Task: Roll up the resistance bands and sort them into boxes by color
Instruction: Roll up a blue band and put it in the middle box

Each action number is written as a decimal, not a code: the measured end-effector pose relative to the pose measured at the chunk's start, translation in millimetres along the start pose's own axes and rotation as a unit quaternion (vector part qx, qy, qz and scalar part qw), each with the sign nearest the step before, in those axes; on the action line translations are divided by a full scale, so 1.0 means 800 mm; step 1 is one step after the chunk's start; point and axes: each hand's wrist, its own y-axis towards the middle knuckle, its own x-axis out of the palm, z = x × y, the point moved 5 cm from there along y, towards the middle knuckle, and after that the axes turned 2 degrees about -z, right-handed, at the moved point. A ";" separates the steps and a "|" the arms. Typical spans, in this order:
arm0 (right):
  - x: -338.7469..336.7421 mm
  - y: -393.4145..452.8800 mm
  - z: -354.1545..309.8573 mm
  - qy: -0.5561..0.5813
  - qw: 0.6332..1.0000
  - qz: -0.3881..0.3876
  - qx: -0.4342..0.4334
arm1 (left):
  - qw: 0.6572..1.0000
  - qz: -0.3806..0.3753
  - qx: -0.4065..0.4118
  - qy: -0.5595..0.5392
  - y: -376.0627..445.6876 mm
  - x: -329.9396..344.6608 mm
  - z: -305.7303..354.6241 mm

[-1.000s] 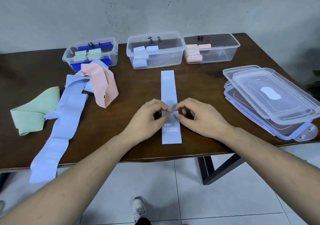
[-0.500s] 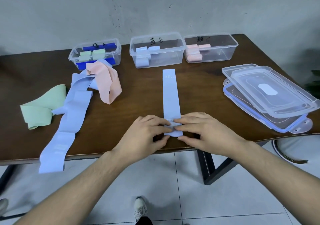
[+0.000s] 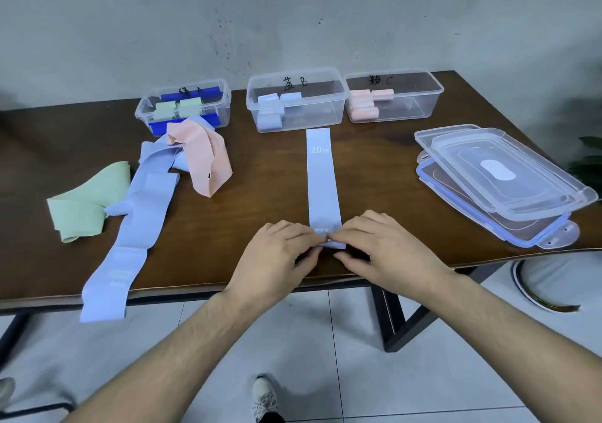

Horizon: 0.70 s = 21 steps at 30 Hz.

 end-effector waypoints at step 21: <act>0.004 -0.013 -0.009 0.059 0.997 0.045 0.033 | 0.999 0.015 0.030 -0.008 -0.017 0.006 0.009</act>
